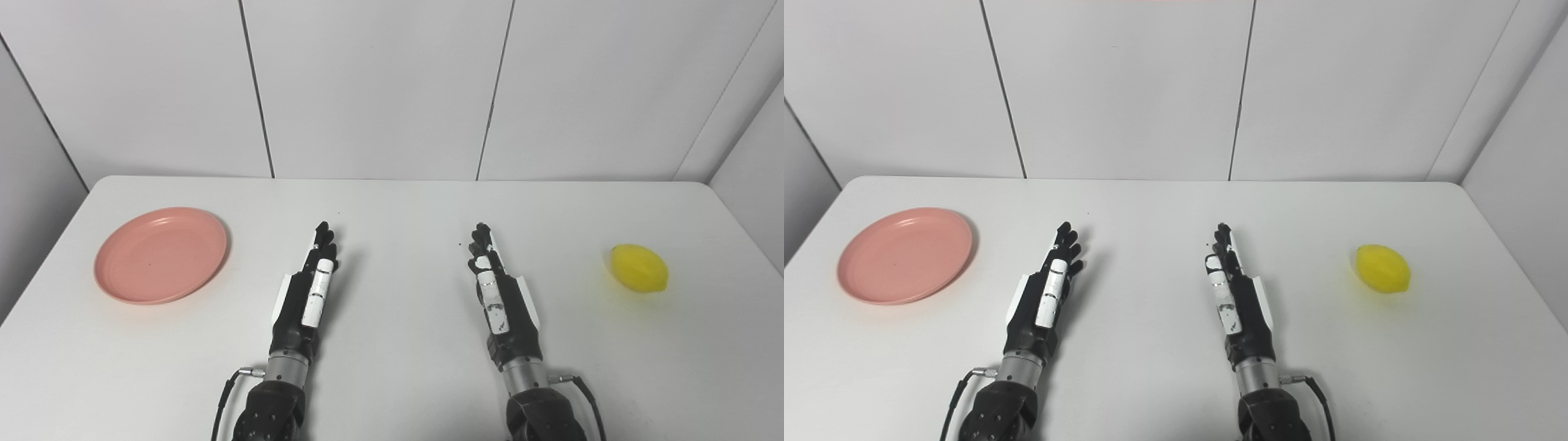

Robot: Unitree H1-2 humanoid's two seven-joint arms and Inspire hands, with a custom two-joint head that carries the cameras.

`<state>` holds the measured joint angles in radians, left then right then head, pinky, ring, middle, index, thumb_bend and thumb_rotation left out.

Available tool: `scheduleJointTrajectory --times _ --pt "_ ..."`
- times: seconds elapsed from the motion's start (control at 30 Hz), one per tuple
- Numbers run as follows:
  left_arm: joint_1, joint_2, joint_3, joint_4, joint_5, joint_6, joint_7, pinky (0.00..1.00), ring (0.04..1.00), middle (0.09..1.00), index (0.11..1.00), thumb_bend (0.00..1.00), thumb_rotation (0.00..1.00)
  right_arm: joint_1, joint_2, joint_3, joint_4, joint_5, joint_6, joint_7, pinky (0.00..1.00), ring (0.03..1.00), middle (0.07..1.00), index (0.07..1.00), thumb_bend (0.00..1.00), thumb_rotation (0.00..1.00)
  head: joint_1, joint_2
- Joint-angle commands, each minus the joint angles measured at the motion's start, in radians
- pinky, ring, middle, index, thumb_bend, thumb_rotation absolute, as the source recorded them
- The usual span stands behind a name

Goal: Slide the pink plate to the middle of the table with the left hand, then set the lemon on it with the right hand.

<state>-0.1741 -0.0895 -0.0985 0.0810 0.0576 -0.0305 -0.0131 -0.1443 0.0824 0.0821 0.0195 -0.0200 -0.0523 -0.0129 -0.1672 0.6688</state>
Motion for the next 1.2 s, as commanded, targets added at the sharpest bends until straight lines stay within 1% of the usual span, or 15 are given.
scheduleJointTrajectory --times 0.0,0.13,0.27,0.3,0.33,0.37,0.47,0.53,0.63,0.67,0.7,0.73,0.83,0.97,1.17 --pt "-0.040 -0.006 -0.005 -0.020 0.007 -0.018 0.002 0.97 0.999 1.000 1.000 0.55 1.00 -0.027 0.009 0.002 -0.032 0.010 -0.004 0.009 1.00 1.000 1.000 1.000 0.77 0.97 0.001 -0.001" --pt "-0.037 -0.003 -0.009 -0.028 0.004 -0.009 -0.005 0.98 1.000 1.000 0.997 0.56 1.00 -0.023 0.006 0.003 -0.033 0.009 -0.009 0.009 1.00 1.000 1.000 1.000 0.76 0.98 0.009 0.002" --pt "-0.039 -0.005 -0.013 -0.023 0.011 -0.016 -0.003 0.97 0.997 0.995 0.982 0.55 1.00 -0.021 -0.002 0.000 -0.040 0.015 0.003 0.014 1.00 1.000 1.000 1.000 0.77 0.99 0.046 -0.005" --pt "-0.038 -0.006 -0.015 -0.023 0.014 -0.016 -0.002 0.97 0.996 0.994 0.979 0.55 1.00 -0.020 -0.005 -0.001 -0.038 0.018 0.001 0.016 1.00 1.000 1.000 1.000 0.77 0.99 0.075 -0.013" --pt "-0.038 -0.007 -0.016 -0.023 0.016 -0.016 -0.002 0.97 0.996 0.995 0.977 0.55 1.00 -0.020 -0.007 -0.002 -0.036 0.021 0.001 0.017 1.00 1.000 1.000 1.000 0.78 0.99 0.075 -0.013" --pt "-0.037 -0.010 -0.019 -0.022 0.021 -0.015 0.001 0.97 0.996 0.995 0.977 0.55 1.00 -0.018 -0.013 -0.003 -0.036 0.022 -0.001 0.019 1.00 1.000 1.000 1.000 0.78 0.99 0.123 -0.025" --pt "-0.034 -0.024 -0.026 -0.015 0.014 -0.016 0.000 0.98 1.000 0.999 0.986 0.54 1.00 -0.005 -0.027 -0.009 -0.045 0.026 -0.004 0.021 1.00 1.000 1.000 1.000 0.78 1.00 0.205 -0.048" --pt "-0.035 -0.031 -0.037 -0.006 0.011 -0.013 -0.007 1.00 1.000 1.000 0.997 0.55 1.00 0.001 -0.039 -0.016 -0.044 0.042 -0.022 0.029 1.00 1.000 1.000 1.000 0.76 1.00 0.266 -0.067" --pt "-0.035 -0.037 -0.058 0.005 0.034 0.000 0.000 1.00 1.000 1.000 1.000 0.58 1.00 0.008 -0.057 -0.026 -0.033 0.059 -0.047 0.039 1.00 1.000 1.000 1.000 0.74 1.00 0.328 -0.091" --pt "-0.035 -0.042 -0.066 0.011 0.047 -0.003 0.010 1.00 1.000 1.000 1.000 0.59 1.00 0.010 -0.064 -0.032 -0.026 0.069 -0.052 0.045 1.00 1.000 1.000 1.000 0.74 1.00 0.364 -0.108" --pt "-0.034 -0.046 -0.070 0.016 0.056 -0.006 0.016 1.00 1.000 1.000 1.000 0.58 1.00 0.011 -0.068 -0.035 -0.022 0.077 -0.054 0.050 1.00 1.000 1.000 1.000 0.75 1.00 0.364 -0.108" --pt "-0.034 -0.051 -0.075 0.022 0.067 -0.010 0.021 1.00 1.000 1.000 1.000 0.58 1.00 0.014 -0.072 -0.040 -0.019 0.084 -0.052 0.054 1.00 1.000 1.000 1.000 0.75 1.00 0.391 -0.124" --pt "-0.035 -0.059 -0.085 0.050 0.093 -0.034 0.036 1.00 1.000 1.000 1.000 0.58 1.00 0.021 -0.082 -0.050 -0.011 0.105 -0.062 0.065 1.00 1.000 1.000 1.000 0.76 1.00 0.428 -0.151" --pt "-0.034 -0.068 -0.091 0.069 0.111 -0.039 0.049 1.00 1.000 1.000 1.000 0.60 1.00 0.022 -0.092 -0.061 0.010 0.124 -0.093 0.075 1.00 1.000 1.000 1.000 0.71 1.00 0.455 -0.173" --pt "-0.027 -0.076 -0.095 0.071 0.118 -0.037 0.057 1.00 1.000 1.000 1.000 0.58 1.00 0.024 -0.092 -0.068 0.012 0.132 -0.097 0.081 1.00 1.000 1.000 1.000 0.69 1.00 0.456 -0.190"
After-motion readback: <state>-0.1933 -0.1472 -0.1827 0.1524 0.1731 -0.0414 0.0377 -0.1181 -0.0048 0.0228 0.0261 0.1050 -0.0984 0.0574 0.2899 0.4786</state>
